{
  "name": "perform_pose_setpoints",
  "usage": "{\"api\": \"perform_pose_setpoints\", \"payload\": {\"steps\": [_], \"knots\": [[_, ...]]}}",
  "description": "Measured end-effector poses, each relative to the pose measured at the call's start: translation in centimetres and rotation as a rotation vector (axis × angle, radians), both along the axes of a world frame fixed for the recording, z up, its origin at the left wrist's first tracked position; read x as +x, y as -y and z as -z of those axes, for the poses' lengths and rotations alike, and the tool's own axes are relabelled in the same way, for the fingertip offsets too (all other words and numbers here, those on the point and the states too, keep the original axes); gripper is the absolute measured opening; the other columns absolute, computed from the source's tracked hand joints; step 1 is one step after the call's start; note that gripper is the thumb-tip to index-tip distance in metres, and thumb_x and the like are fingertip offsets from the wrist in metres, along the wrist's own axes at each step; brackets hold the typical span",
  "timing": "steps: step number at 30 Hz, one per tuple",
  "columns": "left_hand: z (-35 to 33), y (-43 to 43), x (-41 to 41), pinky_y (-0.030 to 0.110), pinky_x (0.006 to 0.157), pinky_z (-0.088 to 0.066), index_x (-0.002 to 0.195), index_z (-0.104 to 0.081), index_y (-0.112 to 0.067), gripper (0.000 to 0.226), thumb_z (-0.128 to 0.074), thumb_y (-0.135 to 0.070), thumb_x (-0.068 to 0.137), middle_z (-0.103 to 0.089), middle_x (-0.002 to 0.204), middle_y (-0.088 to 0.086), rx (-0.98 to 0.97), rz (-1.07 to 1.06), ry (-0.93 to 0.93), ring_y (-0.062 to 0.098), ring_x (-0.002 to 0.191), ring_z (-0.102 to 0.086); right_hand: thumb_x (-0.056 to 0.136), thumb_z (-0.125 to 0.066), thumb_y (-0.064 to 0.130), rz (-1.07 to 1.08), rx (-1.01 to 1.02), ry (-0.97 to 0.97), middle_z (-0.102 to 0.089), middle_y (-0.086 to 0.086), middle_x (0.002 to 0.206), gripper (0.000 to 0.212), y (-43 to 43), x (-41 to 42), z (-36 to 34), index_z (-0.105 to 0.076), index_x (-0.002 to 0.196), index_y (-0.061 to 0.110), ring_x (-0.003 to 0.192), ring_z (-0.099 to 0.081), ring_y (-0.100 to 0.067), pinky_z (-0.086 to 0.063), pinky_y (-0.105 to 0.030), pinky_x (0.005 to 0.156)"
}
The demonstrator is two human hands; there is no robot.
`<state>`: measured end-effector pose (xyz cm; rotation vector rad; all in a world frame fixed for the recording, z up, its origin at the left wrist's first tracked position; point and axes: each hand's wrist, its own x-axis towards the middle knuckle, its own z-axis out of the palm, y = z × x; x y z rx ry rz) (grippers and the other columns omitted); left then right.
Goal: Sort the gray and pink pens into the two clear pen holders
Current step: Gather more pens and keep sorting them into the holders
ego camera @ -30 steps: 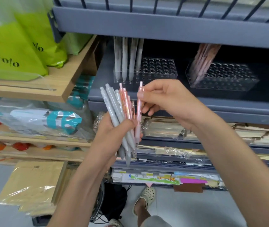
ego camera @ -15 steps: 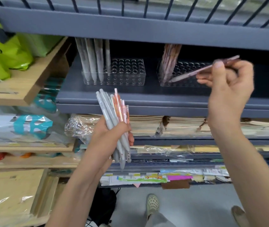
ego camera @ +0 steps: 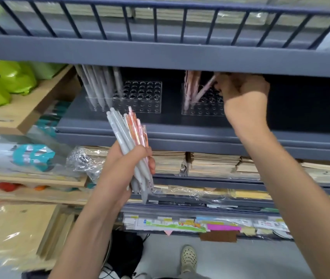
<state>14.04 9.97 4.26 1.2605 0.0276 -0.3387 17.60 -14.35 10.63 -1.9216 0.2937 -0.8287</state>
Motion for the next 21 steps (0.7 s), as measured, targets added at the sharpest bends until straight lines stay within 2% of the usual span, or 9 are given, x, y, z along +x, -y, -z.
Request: {"api": "perform_pose_setpoints", "payload": {"steps": [2,5,9,13,15,17,19,21], "knots": [[0.2,0.2,-0.1,0.038,0.052,-0.053,0.105,-0.056,-0.009,0.023,-0.065,-0.002,0.086,-0.061,0.067,0.013,0.018,-0.002,0.010,0.024,0.057,-0.060,0.081,-0.066,0.049,-0.052,-0.090,-0.037,-0.074,-0.008,0.090,0.035,-0.2,0.9,-0.5,-0.068,0.088,0.015,0.091,-0.069,-0.028,-0.053,-0.046,0.090],[0.4,0.4,-0.3,0.034,0.049,-0.052,0.107,-0.056,-0.010,0.023,-0.064,-0.002,0.087,-0.062,0.065,0.012,0.031,-0.002,0.015,0.023,0.056,-0.060,0.089,-0.065,0.044,-0.075,-0.264,-0.117,-0.074,-0.004,0.095,0.032,-0.6,1.8,-1.0,-0.071,0.094,0.013,0.096,-0.068,-0.024,-0.050,-0.039,0.095],[0.5,0.4,-0.4,0.033,0.050,-0.052,0.110,-0.056,-0.009,0.025,-0.064,-0.001,0.087,-0.061,0.065,0.010,0.021,-0.005,0.010,0.022,0.057,-0.061,0.093,-0.059,0.048,-0.112,-0.288,-0.216,-0.072,-0.005,0.109,0.037,-0.7,2.4,-1.5,-0.070,0.103,0.015,0.104,-0.065,-0.025,-0.047,-0.042,0.100],[0.6,0.3,-0.2,0.032,0.049,-0.051,0.105,-0.057,-0.010,0.025,-0.066,-0.005,0.083,-0.061,0.065,0.010,0.032,0.011,0.028,0.023,0.056,-0.061,0.094,-0.056,0.050,-0.122,-0.326,-0.284,-0.073,-0.005,0.104,0.037,-0.9,2.4,-1.7,-0.071,0.104,0.017,0.100,-0.066,-0.024,-0.049,-0.041,0.096],[0.7,0.1,-0.1,0.031,0.049,-0.051,0.104,-0.057,-0.010,0.029,-0.069,-0.009,0.078,-0.062,0.065,0.010,0.037,0.023,0.029,0.023,0.056,-0.061,0.091,-0.062,0.047,-0.124,-0.272,-0.236,-0.074,-0.005,0.098,0.033,-0.9,2.2,-1.6,-0.072,0.097,0.016,0.094,-0.068,-0.024,-0.051,-0.043,0.093],[0.8,-0.2,0.0,0.030,0.050,-0.052,0.104,-0.057,-0.010,0.031,-0.070,-0.011,0.076,-0.063,0.065,0.011,0.048,0.034,0.028,0.022,0.057,-0.062,0.086,-0.069,0.043,-0.076,-0.195,-0.119,-0.073,-0.001,0.086,0.027,-1.0,1.5,-1.3,-0.069,0.083,0.016,0.084,-0.069,-0.020,-0.054,-0.038,0.087],[0.9,-0.4,0.1,0.031,0.051,-0.052,0.104,-0.058,-0.010,0.031,-0.071,-0.011,0.076,-0.063,0.066,0.011,0.050,0.052,0.034,0.022,0.058,-0.062,0.083,-0.070,0.038,-0.027,-0.119,0.052,-0.069,0.008,0.069,0.024,-1.6,0.3,-0.9,-0.063,0.069,0.021,0.069,-0.066,-0.010,-0.054,-0.027,0.074],[1.0,-0.5,0.1,0.031,0.051,-0.052,0.106,-0.061,-0.014,0.032,-0.071,-0.010,0.075,-0.064,0.068,0.010,0.059,0.081,0.047,0.022,0.059,-0.063,0.083,-0.067,0.033,-0.087,-0.044,0.092,-0.064,0.016,0.057,0.023,-2.7,-0.9,-0.7,-0.062,0.063,0.025,0.054,-0.058,0.002,-0.045,-0.016,0.058]]}}
